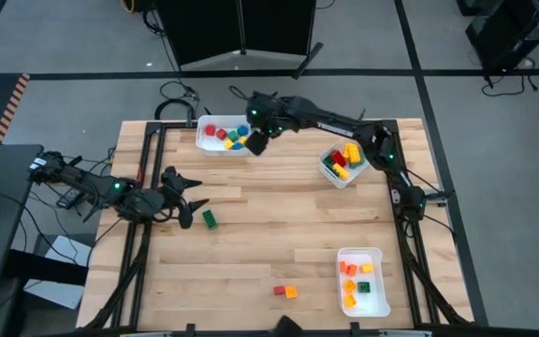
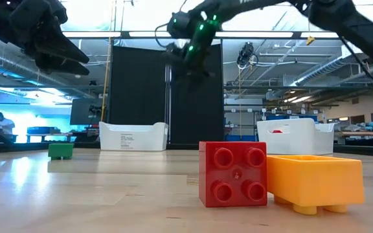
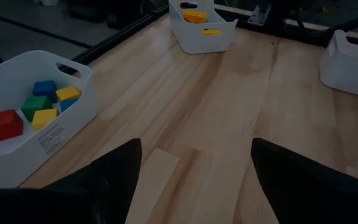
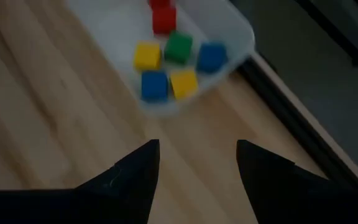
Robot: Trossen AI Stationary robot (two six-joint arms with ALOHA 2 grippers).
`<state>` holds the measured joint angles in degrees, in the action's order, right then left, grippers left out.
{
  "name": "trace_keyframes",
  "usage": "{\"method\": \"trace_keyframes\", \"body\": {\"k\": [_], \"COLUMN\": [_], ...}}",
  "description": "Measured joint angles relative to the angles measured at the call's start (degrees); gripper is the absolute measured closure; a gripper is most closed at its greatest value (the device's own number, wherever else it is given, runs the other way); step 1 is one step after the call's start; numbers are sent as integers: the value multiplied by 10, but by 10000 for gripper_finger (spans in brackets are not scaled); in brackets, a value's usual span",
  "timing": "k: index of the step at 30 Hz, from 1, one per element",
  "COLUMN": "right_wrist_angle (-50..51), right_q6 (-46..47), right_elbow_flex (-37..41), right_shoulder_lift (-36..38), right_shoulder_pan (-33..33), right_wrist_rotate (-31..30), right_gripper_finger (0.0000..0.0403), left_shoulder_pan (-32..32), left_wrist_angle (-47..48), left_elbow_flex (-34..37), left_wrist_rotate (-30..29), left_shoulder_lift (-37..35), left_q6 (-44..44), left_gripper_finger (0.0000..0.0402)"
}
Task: Sort blocks by size
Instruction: Put the green 8 stud gamepiece into the top right white bin
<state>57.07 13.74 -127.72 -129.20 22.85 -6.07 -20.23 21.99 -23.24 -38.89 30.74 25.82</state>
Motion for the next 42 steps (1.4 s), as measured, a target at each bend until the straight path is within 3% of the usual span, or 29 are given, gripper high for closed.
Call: {"method": "trace_keyframes", "body": {"k": [7, 19, 31, 42], "right_wrist_angle": [135, 209, 214, 198], "right_q6": [29, 157, 320, 495], "right_elbow_flex": [0, 0, 104, 194], "right_shoulder_lift": [54, 86, 90, 115], "right_shoulder_pan": [-54, -207, -330, -408], "right_wrist_rotate": [-61, -162, -165, -149], "right_gripper_finger": [178, 179, 179, 178], "left_shoulder_pan": [0, 0, 0, 0], "left_wrist_angle": [-2, -44, -33, -48], "left_elbow_flex": [0, 0, 0, 0], "left_wrist_rotate": [0, 31, 35, 70], "left_shoulder_lift": [0, 0, 0, 4], "left_q6": [0, -18, -18, -50], "left_gripper_finger": [89, 89, 47, 44]}}
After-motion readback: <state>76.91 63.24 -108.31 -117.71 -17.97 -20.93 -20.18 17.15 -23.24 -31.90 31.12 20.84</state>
